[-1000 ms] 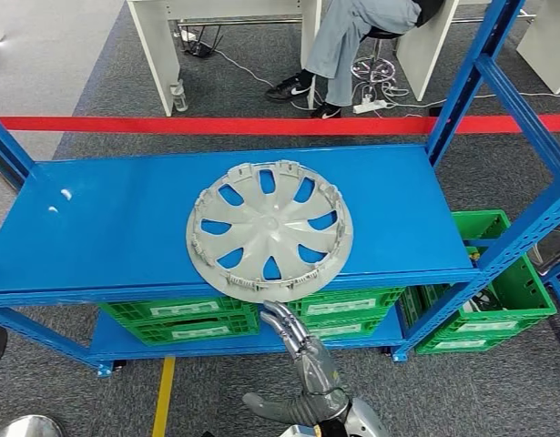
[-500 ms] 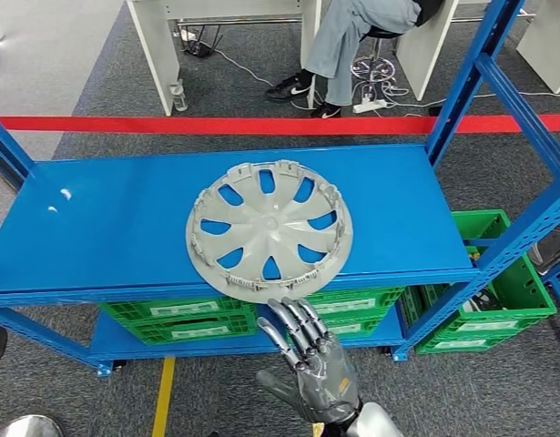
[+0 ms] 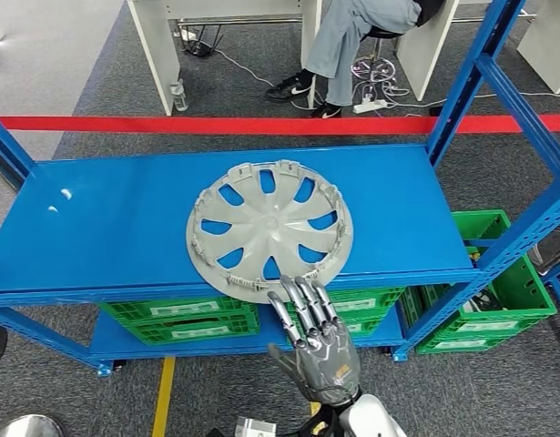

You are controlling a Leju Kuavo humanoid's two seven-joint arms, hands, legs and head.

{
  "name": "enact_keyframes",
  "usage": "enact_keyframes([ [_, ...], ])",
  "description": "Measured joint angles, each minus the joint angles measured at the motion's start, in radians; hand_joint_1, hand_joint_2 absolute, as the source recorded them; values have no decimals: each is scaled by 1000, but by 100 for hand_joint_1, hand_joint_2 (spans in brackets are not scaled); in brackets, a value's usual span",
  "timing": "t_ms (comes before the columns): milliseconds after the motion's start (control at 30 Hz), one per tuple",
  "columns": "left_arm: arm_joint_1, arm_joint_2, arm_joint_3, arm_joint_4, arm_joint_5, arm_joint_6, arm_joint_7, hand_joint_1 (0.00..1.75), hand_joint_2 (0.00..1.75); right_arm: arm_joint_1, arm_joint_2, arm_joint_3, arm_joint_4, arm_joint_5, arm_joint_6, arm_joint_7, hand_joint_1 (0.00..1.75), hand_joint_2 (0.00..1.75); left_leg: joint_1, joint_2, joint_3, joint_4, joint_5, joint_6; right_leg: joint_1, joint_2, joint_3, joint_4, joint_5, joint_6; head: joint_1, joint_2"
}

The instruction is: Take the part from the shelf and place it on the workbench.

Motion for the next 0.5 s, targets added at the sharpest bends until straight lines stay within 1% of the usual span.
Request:
enact_keyframes([
  [133,-5,0,0,1,-22,-20,1,0,0,-52,14,8,38,20,0,28,0,175,0,0,0,0,0,0,0,0,0,0,0,0,0,0],
  [333,-9,-2,0,1,-27,-52,-6,0,0,-154,30,31,152,7,0,55,0,175,0,0,1,0,1,0,0,0,0,0,0,0,0,0],
  [500,-10,-2,0,1,-28,-54,-8,0,0,-186,38,45,210,7,0,61,0,175,0,0,0,0,0,0,0,0,0,0,0,0,0,0],
])
